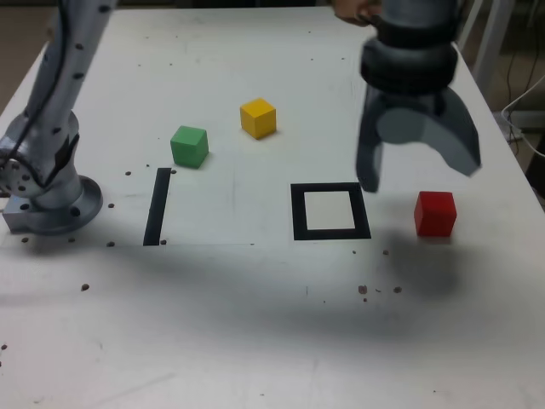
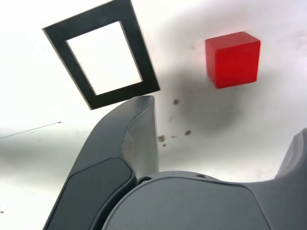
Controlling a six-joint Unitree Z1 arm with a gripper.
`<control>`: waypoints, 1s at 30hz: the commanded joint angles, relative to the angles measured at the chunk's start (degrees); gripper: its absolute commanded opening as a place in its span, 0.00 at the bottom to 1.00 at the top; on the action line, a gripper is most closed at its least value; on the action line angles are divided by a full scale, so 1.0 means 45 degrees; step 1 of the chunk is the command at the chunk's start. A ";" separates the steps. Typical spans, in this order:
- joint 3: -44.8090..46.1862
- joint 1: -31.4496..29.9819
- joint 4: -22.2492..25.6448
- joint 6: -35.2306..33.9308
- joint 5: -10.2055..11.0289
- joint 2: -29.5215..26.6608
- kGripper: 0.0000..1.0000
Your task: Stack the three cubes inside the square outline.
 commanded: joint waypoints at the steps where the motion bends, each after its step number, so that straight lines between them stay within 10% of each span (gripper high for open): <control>1: -0.0495 -0.0069 0.0095 0.0019 -0.0032 0.0500 0.99; 30: -0.1900 0.0064 0.0148 0.0082 0.0013 0.2420 0.82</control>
